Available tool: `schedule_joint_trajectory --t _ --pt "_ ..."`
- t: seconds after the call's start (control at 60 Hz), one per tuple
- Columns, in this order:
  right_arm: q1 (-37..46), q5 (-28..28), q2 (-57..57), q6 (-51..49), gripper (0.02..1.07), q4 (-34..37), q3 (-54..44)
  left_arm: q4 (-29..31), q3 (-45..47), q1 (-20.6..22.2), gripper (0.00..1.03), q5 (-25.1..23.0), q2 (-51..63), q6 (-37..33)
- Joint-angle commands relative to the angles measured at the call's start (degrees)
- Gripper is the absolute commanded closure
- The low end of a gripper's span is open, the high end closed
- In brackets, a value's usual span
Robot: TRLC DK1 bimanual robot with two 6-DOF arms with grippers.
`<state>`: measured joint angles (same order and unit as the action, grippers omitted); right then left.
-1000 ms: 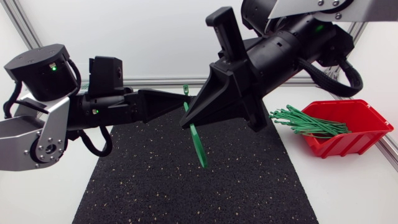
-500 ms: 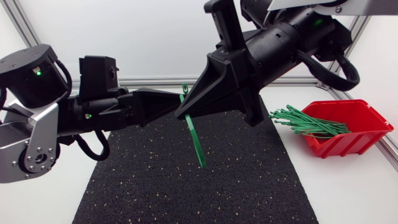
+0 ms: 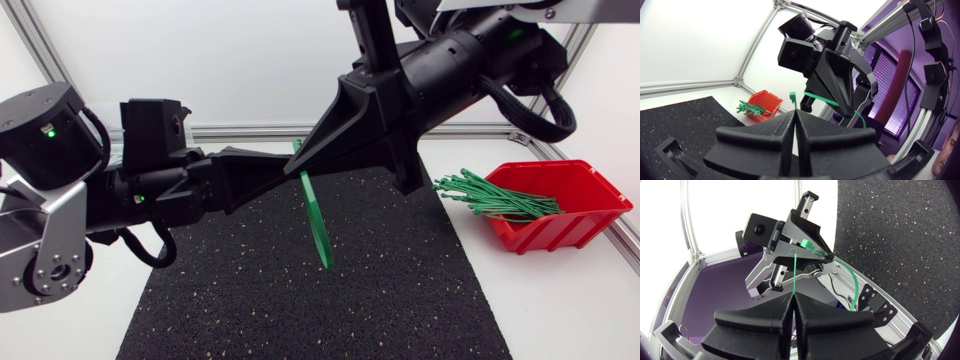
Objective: Take a green cable tie from the red box, thread the tail through the head to close it, then place it in the transparent bin on the left.
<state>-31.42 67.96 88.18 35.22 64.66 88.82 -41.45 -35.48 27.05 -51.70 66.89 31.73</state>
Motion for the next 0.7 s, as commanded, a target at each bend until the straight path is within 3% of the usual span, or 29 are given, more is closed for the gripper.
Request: schedule_joint_trajectory --t 0.0,0.683 --pt "0.31 0.85 -0.47 1.87 1.02 -0.24 -0.84 -1.26 1.56 0.37 1.00 0.29 -1.41 0.44" --pt "0.04 1.03 -0.73 2.75 1.02 -1.91 -1.98 -1.26 2.09 0.64 1.00 1.96 -3.44 -0.70"
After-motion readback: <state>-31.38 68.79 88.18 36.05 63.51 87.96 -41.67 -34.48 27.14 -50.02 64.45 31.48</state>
